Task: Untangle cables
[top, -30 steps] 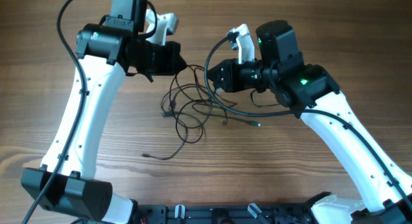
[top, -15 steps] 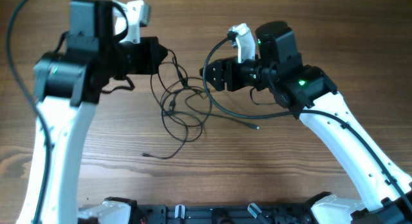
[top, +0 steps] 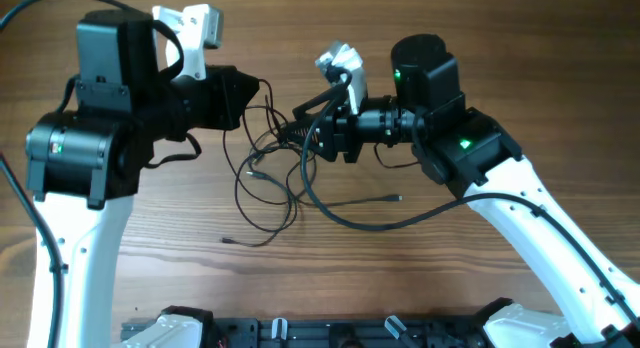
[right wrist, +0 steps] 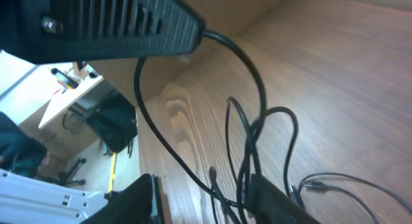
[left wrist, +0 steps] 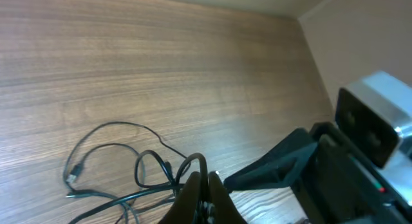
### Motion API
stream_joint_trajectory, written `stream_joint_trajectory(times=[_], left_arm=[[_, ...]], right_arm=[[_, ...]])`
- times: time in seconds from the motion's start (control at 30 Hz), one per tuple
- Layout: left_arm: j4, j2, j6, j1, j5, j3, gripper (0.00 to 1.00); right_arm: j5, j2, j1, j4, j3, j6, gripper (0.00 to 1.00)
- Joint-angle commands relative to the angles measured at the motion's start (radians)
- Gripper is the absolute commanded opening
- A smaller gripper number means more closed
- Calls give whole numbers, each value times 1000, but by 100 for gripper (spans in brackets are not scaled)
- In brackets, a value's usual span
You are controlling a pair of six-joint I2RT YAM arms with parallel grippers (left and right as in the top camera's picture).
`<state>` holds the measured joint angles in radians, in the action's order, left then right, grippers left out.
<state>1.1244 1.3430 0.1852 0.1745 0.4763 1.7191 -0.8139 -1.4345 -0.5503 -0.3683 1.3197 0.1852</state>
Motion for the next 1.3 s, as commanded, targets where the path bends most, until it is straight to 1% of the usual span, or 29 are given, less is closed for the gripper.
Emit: stream_joint_trajectory(times=[0.0, 0.13, 0.2, 0.3, 0.33, 0.37, 0.4, 0.5, 0.6, 0.7, 0.73, 0.77, 0.8, 0.83, 0.9, 0.97, 1.03, 1.13, 1.17, 1.2, 1.23, 1.27], left_arm=[[-6, -2, 7, -2, 43, 1, 4], [-5, -2, 14, -2, 44, 1, 4], [1, -2, 14, -2, 44, 1, 4], [9, 0, 13, -2, 42, 1, 4], [10, 2, 13, -2, 42, 1, 4], [10, 2, 13, -2, 40, 1, 4], [10, 2, 13, -3, 21, 1, 4], [10, 1, 13, -3, -63, 2, 4], [12, 1, 13, -3, -146, 2, 4], [21, -1, 13, -3, -167, 2, 4], [26, 0, 13, -3, -168, 2, 4], [41, 0, 13, -3, -185, 2, 4], [55, 0, 14, -3, -214, 2, 4], [70, -1, 14, -3, -251, 2, 4], [93, -3, 14, -3, -312, 2, 4], [103, -16, 14, -3, -353, 2, 4], [98, -33, 14, -3, -356, 2, 4], [79, -60, 37, -3, -355, 2, 4], [68, -73, 56, -3, -355, 2, 4], [58, -85, 65, -3, -354, 2, 4], [43, -100, 80, -3, -354, 2, 4], [29, -115, 99, -3, -352, 2, 4]], right_arm=[[-36, -71, -3, -15, 8, -30, 47], [-37, -132, -3, -8, 8, -55, 43], [-37, -149, -3, 5, 8, -55, 38], [-37, -154, -3, 36, 8, -51, 20], [-36, -153, -1, 47, 8, -46, 8], [-21, -153, 2, 55, 8, -19, 5], [-2, -153, 6, 55, 8, -5, 4], [100, -153, 26, 24, 8, 60, 4], [236, -153, 49, -45, 8, 147, 4], [228, -153, 54, -58, 8, 131, 5], [199, -153, 54, -51, 8, 111, 8], [243, -153, 55, -61, 8, 142, 8], [315, -153, 57, -80, 8, 214, 8], [423, -153, 61, -114, 8, 325, 9], [553, -153, 69, -167, 8, 443, 10], [602, -153, 69, -187, 8, 446, 19], [608, -153, 69, -201, 8, 443, 19], [626, -154, 69, -230, 8, 441, 15], [593, -154, 69, -227, 8, 403, 17], [530, -154, 69, -212, 8, 337, 27], [411, -153, 69, -184, 8, 247, 35], [298, -153, 69, -158, 8, 172, 40]])
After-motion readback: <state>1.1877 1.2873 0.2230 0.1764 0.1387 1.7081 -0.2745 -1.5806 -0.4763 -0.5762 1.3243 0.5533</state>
